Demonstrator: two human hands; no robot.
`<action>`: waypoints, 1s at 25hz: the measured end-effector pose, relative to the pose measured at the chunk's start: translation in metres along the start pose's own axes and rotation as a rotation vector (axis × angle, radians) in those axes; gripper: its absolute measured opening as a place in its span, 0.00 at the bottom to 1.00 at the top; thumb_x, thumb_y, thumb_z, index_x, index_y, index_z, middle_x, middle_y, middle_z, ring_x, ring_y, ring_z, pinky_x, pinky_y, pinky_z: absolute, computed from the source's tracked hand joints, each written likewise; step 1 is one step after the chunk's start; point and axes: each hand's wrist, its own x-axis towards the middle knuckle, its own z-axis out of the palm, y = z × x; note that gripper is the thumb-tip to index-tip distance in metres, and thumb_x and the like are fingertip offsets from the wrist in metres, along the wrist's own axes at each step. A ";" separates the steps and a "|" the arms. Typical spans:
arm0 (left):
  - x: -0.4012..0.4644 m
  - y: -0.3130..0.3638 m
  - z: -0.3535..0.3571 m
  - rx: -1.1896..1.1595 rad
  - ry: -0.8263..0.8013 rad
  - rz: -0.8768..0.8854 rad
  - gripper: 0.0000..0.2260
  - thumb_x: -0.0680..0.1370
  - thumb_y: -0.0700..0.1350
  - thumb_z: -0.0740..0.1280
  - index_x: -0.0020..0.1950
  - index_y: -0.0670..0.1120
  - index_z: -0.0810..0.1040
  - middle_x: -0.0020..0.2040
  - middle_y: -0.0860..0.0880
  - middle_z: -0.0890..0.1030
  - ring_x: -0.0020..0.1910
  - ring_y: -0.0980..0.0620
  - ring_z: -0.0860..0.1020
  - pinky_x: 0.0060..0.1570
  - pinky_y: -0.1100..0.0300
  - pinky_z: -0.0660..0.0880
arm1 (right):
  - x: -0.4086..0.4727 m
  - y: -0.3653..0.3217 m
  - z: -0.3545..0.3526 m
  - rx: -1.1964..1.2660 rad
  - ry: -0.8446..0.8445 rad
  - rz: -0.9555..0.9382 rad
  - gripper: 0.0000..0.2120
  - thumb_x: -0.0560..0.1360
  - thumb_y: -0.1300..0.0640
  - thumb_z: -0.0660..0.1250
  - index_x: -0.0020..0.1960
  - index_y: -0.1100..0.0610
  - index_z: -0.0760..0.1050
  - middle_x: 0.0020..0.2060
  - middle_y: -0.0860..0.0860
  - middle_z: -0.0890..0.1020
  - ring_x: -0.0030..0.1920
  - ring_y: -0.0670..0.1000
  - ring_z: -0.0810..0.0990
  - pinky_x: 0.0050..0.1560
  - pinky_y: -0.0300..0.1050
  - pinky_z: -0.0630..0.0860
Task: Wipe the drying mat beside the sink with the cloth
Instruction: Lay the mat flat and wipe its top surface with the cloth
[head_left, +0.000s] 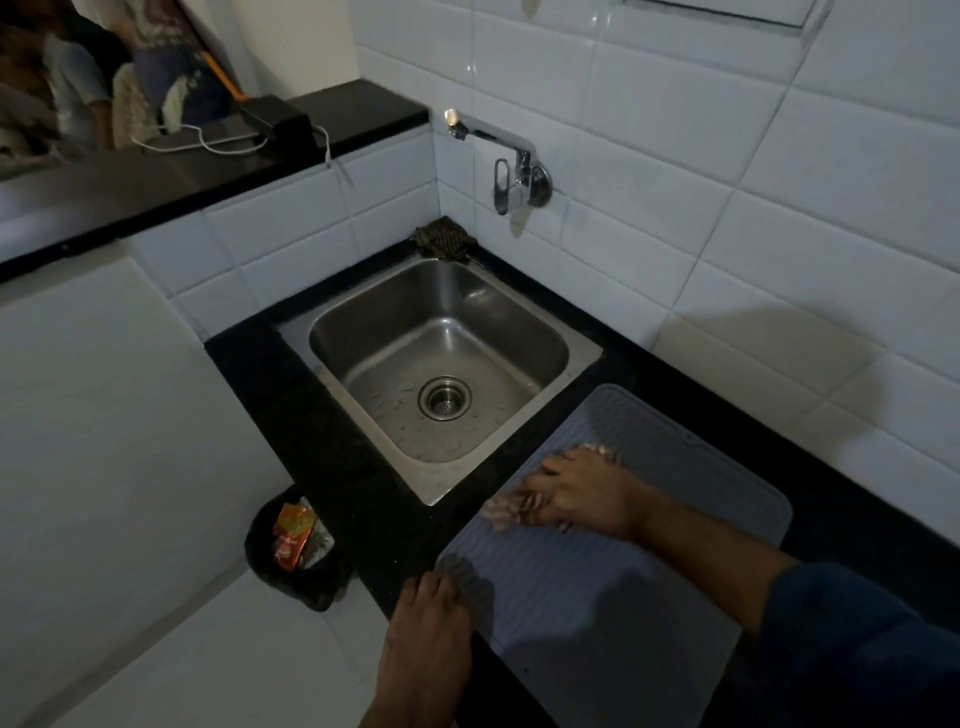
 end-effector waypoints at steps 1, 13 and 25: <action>0.000 0.000 0.000 0.010 0.003 0.001 0.21 0.82 0.48 0.54 0.73 0.43 0.68 0.76 0.44 0.65 0.72 0.44 0.65 0.74 0.47 0.57 | -0.006 0.014 0.003 -0.014 -0.011 0.037 0.20 0.78 0.41 0.61 0.69 0.42 0.73 0.66 0.49 0.76 0.61 0.54 0.75 0.57 0.54 0.75; 0.007 -0.010 0.026 -0.063 0.087 0.024 0.19 0.63 0.49 0.58 0.41 0.45 0.87 0.48 0.44 0.86 0.38 0.45 0.82 0.42 0.52 0.81 | -0.044 0.135 -0.001 0.026 0.039 0.873 0.15 0.80 0.51 0.57 0.66 0.52 0.70 0.59 0.57 0.76 0.54 0.61 0.77 0.53 0.53 0.75; -0.002 -0.013 0.025 -0.087 0.036 -0.011 0.18 0.65 0.55 0.64 0.44 0.46 0.87 0.49 0.45 0.85 0.39 0.46 0.82 0.38 0.53 0.81 | 0.004 -0.087 0.016 0.171 0.103 -0.067 0.24 0.82 0.51 0.61 0.77 0.44 0.63 0.77 0.43 0.64 0.76 0.53 0.62 0.69 0.58 0.67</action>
